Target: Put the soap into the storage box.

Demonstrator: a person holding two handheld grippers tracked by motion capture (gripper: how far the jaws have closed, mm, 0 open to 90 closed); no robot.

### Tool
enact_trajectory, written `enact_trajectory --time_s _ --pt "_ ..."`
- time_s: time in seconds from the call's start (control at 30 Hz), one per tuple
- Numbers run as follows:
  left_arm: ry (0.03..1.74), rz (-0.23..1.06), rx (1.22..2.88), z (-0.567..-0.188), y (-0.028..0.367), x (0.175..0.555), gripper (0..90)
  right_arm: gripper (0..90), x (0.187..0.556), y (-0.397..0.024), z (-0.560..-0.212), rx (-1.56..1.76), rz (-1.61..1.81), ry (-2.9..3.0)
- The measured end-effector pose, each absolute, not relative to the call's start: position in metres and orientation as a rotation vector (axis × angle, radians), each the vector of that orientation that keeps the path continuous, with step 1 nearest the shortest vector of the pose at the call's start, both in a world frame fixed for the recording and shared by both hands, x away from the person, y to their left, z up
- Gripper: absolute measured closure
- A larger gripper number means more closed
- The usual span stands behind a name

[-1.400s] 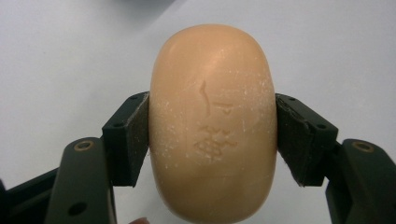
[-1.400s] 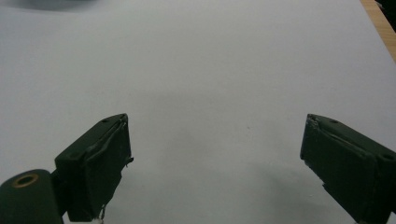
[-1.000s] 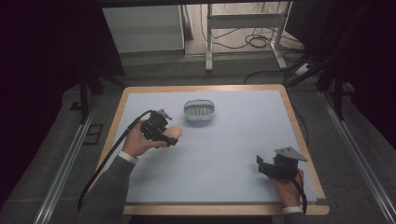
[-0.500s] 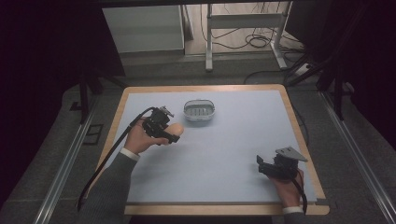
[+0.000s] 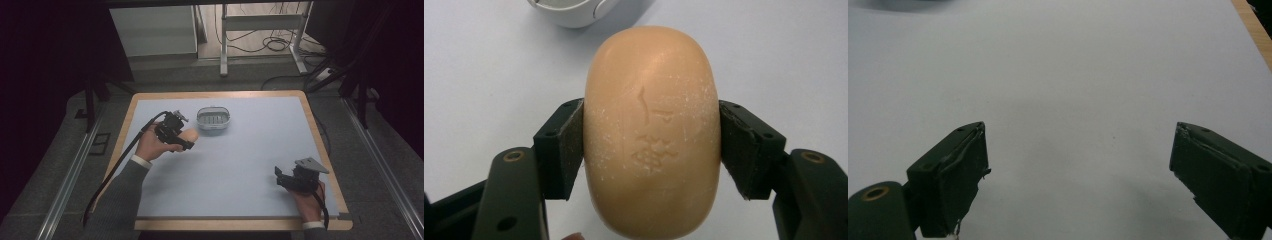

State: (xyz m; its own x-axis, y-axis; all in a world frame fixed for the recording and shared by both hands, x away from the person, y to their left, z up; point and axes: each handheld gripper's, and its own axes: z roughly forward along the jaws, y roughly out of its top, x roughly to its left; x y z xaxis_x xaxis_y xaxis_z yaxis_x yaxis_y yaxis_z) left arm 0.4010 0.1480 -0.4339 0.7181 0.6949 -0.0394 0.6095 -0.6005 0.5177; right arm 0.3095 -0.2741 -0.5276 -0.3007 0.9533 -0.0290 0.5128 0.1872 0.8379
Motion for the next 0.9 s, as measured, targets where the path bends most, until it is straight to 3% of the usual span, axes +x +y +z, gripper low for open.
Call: enact_trajectory --time_s 0.9 --pt "0.991 0.257 2.418 -0.425 0.139 0.416 32.5 8.7 0.31 -0.274 -0.528 1.373 1.007 1.9"
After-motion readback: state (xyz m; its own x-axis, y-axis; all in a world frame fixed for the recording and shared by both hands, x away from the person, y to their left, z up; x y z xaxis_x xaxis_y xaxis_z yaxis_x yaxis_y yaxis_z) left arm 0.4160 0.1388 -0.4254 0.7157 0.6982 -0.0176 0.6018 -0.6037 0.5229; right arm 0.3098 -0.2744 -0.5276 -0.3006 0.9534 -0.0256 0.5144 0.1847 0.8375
